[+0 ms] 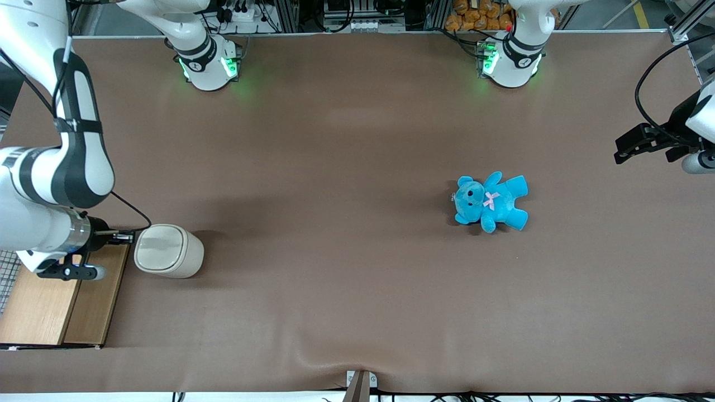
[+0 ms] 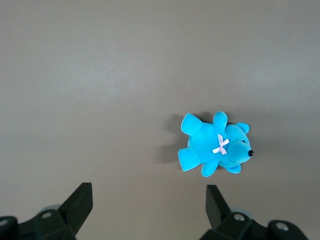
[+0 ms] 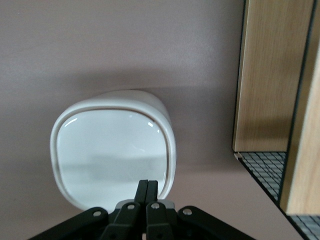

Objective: Open trash can with right arm

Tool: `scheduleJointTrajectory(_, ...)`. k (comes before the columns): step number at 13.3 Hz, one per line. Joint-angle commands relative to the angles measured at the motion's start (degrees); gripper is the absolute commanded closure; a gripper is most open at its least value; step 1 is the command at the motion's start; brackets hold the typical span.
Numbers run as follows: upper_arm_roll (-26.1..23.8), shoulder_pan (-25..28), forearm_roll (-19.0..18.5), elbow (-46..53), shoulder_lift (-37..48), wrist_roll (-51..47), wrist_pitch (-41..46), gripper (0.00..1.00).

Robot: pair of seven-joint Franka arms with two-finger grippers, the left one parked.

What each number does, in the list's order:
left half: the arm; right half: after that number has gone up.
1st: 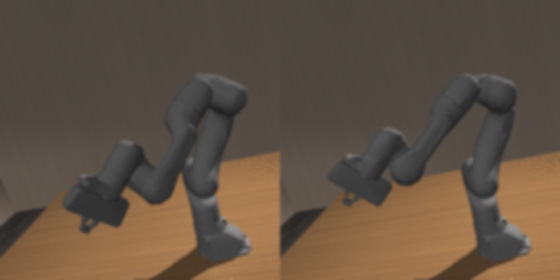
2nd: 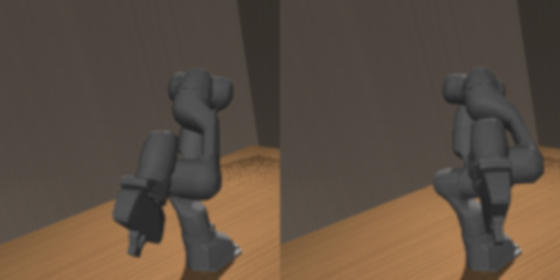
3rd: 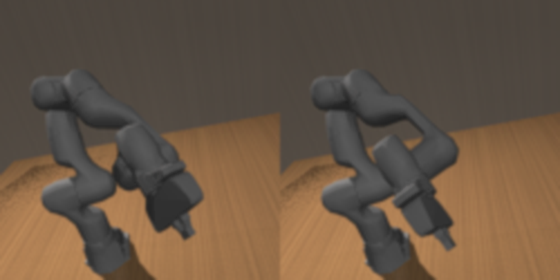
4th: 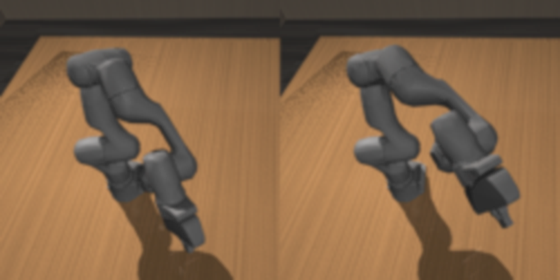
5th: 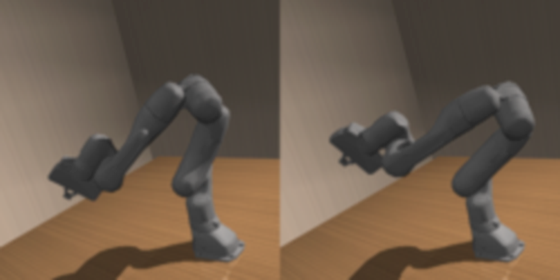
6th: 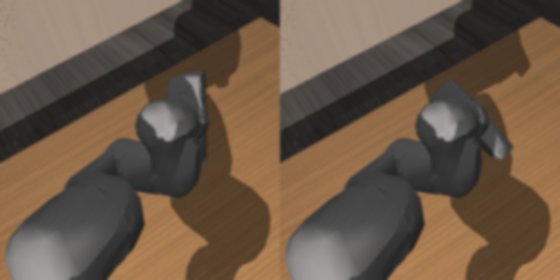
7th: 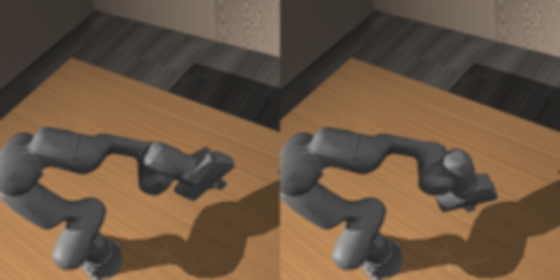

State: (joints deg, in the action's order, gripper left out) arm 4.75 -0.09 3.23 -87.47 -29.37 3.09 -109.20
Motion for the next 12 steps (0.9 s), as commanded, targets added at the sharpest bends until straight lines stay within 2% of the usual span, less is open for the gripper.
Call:
scheduleJointTrajectory(1,0.09,-0.35,2.38,0.46,-2.09,1.56,-1.63,1.0)
scheduleJointTrajectory(12,0.09,-0.17,2.83,-3.49,-3.51,1.83,-7.26,1.0)
